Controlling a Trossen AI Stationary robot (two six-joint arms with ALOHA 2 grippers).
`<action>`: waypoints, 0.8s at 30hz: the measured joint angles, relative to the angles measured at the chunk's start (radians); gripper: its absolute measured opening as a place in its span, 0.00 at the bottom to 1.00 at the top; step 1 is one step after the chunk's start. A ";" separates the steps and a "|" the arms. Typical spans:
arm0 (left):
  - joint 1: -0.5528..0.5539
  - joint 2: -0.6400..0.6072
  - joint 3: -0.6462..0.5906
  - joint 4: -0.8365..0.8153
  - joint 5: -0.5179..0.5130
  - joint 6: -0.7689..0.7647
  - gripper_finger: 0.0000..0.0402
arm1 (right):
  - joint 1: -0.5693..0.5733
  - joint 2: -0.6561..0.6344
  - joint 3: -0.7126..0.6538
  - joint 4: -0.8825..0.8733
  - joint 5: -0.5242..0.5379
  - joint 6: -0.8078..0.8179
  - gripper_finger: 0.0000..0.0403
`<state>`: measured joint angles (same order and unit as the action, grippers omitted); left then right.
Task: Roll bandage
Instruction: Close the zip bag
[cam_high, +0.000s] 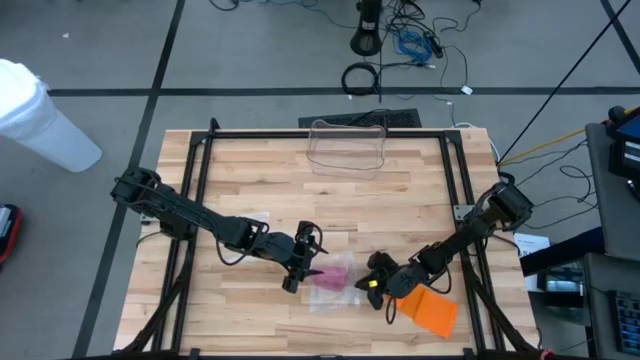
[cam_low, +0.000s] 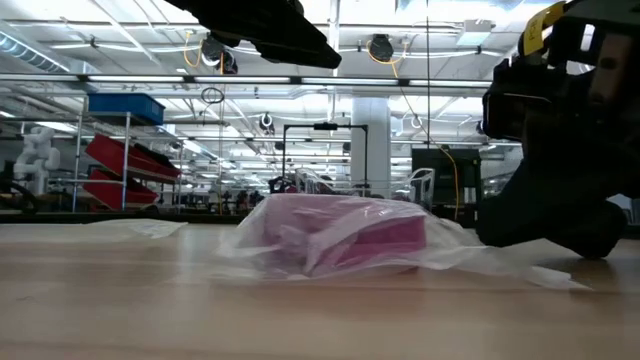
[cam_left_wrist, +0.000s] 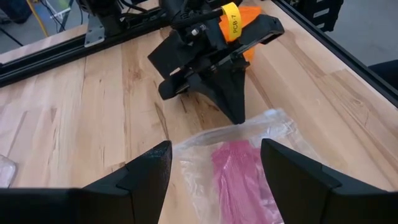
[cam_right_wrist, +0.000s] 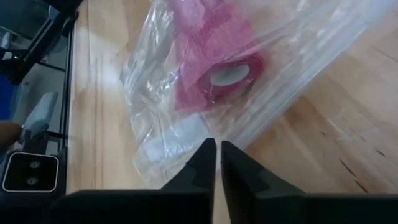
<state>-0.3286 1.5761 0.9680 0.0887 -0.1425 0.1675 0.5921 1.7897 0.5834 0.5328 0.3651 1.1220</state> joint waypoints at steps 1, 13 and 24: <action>0.000 0.000 0.000 0.000 0.000 0.001 0.63 | 0.000 0.000 -0.001 0.005 -0.001 -0.003 0.01; 0.000 0.000 0.000 0.002 -0.029 0.003 0.63 | -0.029 0.006 -0.003 0.176 0.003 -0.074 0.00; 0.000 0.000 0.000 0.000 -0.030 0.002 0.63 | -0.031 0.000 -0.001 0.095 -0.058 -0.011 0.09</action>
<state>-0.3289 1.5757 0.9680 0.0884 -0.1724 0.1699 0.5616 1.7892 0.5819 0.6281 0.3072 1.1109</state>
